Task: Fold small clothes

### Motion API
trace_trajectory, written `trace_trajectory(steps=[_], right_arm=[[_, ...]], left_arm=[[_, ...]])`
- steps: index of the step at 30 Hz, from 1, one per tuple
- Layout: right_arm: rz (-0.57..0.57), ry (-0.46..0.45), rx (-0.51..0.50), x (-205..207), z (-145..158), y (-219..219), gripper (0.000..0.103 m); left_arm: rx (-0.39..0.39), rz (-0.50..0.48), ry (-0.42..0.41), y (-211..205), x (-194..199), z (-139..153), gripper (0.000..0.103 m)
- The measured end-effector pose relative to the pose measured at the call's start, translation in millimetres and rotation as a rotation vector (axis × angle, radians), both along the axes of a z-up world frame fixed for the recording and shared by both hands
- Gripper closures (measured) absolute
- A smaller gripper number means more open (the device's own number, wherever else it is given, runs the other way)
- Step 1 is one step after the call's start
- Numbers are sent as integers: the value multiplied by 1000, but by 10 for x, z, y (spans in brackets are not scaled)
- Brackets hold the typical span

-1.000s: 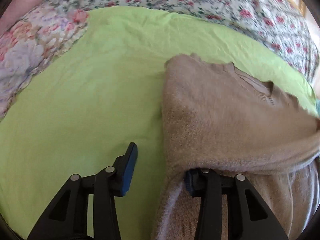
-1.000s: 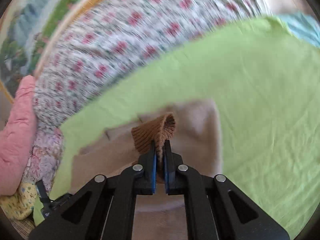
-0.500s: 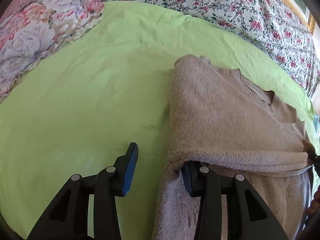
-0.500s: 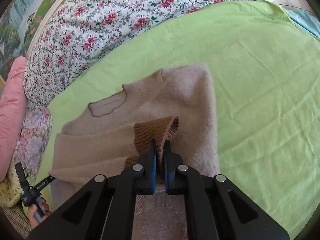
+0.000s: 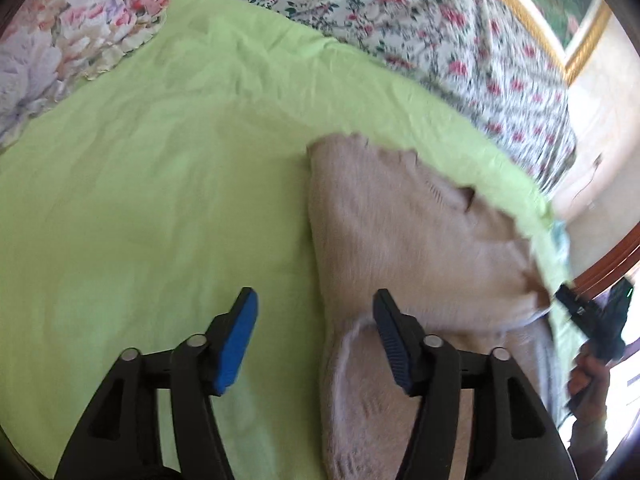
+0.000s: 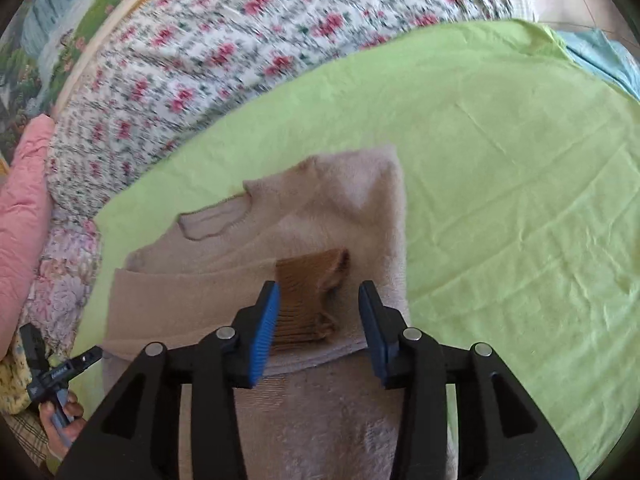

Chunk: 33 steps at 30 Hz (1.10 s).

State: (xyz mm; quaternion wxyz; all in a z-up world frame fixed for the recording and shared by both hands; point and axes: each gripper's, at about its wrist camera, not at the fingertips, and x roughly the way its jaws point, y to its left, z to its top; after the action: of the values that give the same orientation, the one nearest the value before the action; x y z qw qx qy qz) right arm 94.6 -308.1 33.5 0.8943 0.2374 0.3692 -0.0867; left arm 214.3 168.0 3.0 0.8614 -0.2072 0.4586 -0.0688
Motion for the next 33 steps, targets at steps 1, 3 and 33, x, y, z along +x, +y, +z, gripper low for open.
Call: trace_trajectory(steps=[1, 3, 33], right_arm=[[25, -15, 3, 22, 35, 56, 60], [70, -24, 4, 90, 59, 156, 60], [127, 60, -13, 373, -336, 336, 60]], left_arm=[[-31, -5, 1, 52, 98, 7, 36], [-60, -10, 17, 107, 339, -13, 36], [248, 66, -22, -151, 1023, -239, 78]])
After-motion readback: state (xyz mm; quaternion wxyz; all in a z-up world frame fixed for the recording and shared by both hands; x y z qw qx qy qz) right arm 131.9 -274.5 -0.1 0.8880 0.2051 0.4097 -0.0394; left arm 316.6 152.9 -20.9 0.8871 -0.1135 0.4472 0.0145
